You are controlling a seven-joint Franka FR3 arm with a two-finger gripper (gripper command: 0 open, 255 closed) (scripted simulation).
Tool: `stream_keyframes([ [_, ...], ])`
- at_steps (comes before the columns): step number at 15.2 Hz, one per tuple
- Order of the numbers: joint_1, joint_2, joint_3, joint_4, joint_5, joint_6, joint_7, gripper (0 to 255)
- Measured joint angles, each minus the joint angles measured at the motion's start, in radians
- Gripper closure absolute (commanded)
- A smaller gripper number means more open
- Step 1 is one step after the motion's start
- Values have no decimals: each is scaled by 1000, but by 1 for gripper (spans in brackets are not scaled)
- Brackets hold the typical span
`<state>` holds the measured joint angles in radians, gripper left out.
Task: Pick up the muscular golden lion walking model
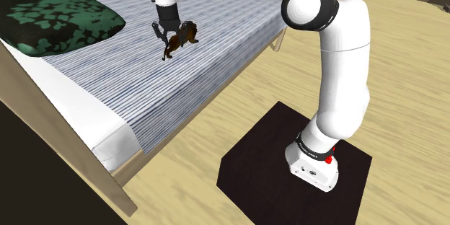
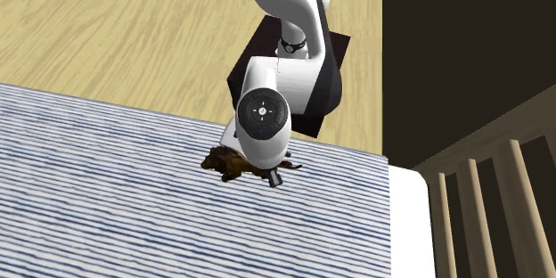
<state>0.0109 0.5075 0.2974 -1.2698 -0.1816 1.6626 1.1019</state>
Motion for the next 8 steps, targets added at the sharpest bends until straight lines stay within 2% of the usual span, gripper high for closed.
stream_keyframes([
  [8,15,20,0,138,-3,-117,-9,255],
])
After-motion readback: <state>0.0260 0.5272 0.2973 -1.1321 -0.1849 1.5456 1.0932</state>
